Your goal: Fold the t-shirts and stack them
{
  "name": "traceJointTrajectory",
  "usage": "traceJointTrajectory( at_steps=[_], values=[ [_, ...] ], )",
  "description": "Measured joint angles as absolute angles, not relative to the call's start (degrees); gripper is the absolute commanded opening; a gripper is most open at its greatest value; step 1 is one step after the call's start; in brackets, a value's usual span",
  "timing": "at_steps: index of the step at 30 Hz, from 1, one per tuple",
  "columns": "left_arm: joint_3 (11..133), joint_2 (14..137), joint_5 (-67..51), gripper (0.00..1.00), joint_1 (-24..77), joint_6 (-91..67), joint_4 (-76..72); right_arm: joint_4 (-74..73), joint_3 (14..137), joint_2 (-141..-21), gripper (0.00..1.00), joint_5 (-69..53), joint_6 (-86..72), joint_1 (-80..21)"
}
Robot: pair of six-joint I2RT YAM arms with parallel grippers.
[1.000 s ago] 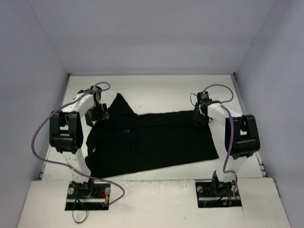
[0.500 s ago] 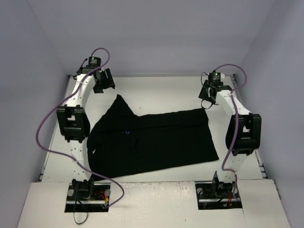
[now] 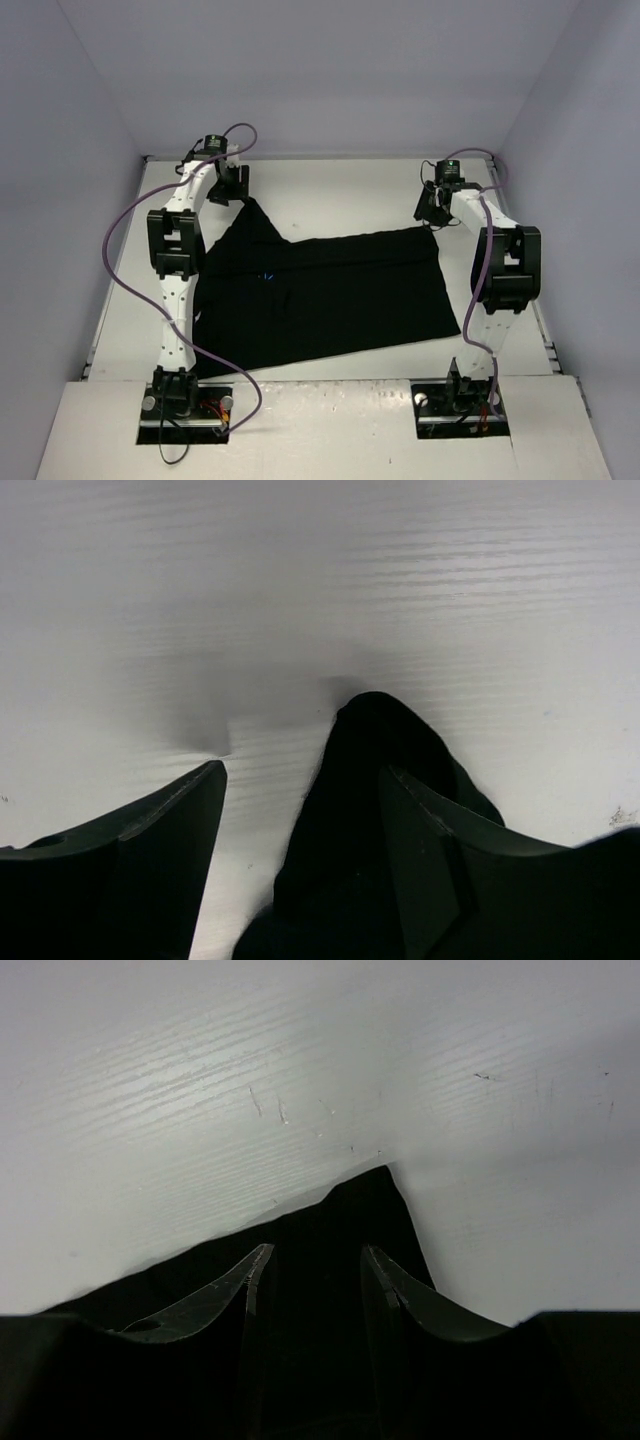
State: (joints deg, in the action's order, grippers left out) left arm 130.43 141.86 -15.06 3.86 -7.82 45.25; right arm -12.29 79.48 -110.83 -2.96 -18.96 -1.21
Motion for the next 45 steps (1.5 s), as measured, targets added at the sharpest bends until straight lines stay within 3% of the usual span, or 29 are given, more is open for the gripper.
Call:
traceJointTrajectory(
  at_steps=[14, 18, 26, 29, 31, 32, 45],
  values=[
    [131.50, 144.30, -19.79, 0.49, 4.51, 4.81, 41.59, -12.29, 75.29, -109.26, 0.37, -5.70, -18.55, -1.15],
    [132.85, 145.35, -20.56, 0.33, 5.49, 7.07, 40.40, -12.27, 75.03, -108.08, 0.37, -6.73, -18.57, -1.15],
    [133.73, 146.16, -22.62, 0.31, 6.94, 10.06, 39.58, -12.25, 74.63, -107.24, 0.37, -7.92, -19.16, -1.15],
    [133.73, 146.17, -23.37, 0.17, 7.03, 10.69, 39.59, -12.27, 74.38, -107.24, 0.37, -8.21, -19.46, -1.15],
    [133.71, 146.19, -23.90, 0.02, 7.03, 11.01, 39.64, -12.26, 74.29, -107.24, 0.37, -8.38, -19.60, -1.15],
    [133.71, 146.23, -24.09, 0.00, 7.03, 11.08, 39.64, -12.25, 74.24, -107.24, 0.37, -8.42, -19.67, -1.15],
    [130.80, 144.70, -23.73, 0.00, 6.32, 5.50, 38.47, -12.26, 74.06, -107.24, 0.37, -7.55, -19.62, -1.15]
  ],
)
